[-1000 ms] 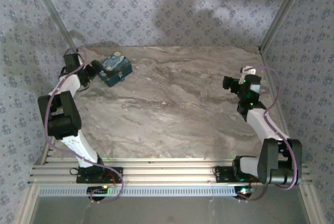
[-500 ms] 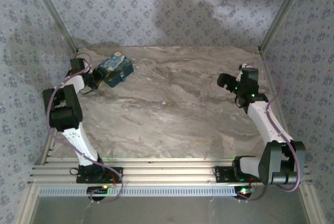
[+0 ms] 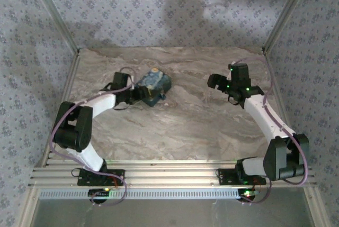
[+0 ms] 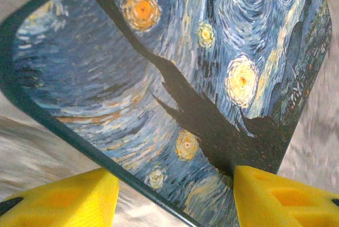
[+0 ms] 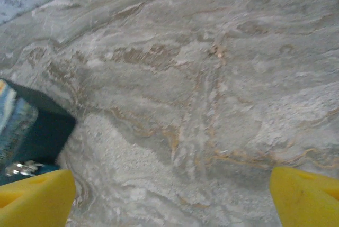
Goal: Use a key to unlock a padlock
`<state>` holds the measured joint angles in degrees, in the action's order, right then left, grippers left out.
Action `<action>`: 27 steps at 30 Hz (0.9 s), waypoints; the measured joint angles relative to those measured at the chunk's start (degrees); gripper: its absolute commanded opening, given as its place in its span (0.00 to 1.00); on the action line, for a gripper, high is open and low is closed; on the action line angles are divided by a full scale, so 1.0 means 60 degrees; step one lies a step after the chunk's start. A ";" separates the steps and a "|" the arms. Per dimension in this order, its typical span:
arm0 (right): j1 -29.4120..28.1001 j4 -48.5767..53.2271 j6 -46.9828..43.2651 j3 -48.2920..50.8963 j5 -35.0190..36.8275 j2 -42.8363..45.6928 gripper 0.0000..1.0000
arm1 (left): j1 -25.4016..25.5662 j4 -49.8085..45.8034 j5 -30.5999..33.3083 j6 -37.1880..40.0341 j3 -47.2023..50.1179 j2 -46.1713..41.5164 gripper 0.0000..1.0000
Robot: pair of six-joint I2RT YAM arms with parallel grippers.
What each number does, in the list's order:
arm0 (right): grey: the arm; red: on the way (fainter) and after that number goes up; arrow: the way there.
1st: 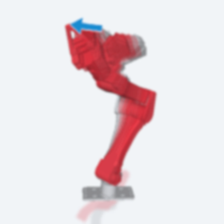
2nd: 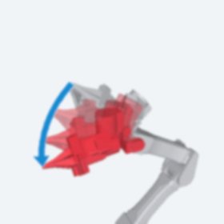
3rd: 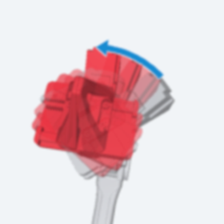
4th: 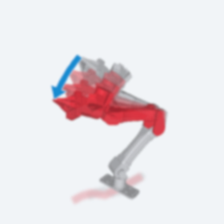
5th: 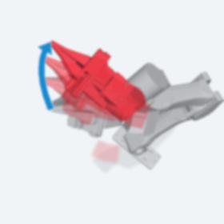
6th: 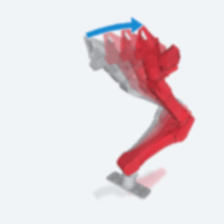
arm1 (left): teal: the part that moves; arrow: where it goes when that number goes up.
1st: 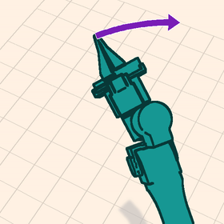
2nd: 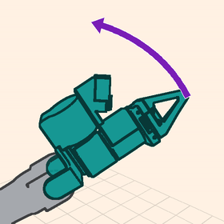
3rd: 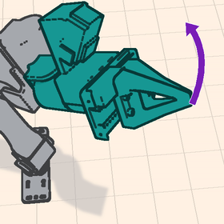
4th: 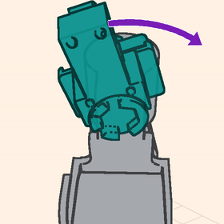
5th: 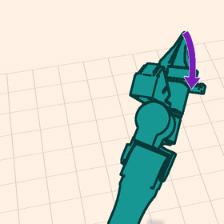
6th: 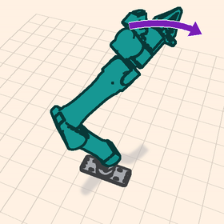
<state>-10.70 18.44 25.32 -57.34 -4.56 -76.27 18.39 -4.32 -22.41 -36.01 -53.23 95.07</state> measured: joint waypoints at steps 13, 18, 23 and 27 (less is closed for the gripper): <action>-0.1916 0.0182 0.0186 -0.0641 -0.0627 -0.1956 0.94 | 0.0273 -0.1096 0.0918 0.0466 0.1053 -0.1636 0.60; -0.2892 0.0106 0.0270 -0.1800 -0.0896 -0.3599 0.91 | -0.0109 -0.1497 0.0929 0.0685 0.1053 -0.1818 0.60; -0.3417 -0.0142 0.0364 -0.3592 -0.1330 -0.5508 0.84 | -0.0157 -0.1599 0.0969 0.0780 0.1042 -0.1861 0.60; -0.3559 -0.0284 0.0495 -0.4080 -0.1840 -0.6288 0.80 | -0.0168 -0.1767 0.0929 0.0823 0.0794 -0.1668 0.59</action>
<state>-32.05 16.73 28.29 -81.82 -15.59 -113.99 17.39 -14.92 -16.84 -31.07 -48.47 85.06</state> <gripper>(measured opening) 0.813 0.597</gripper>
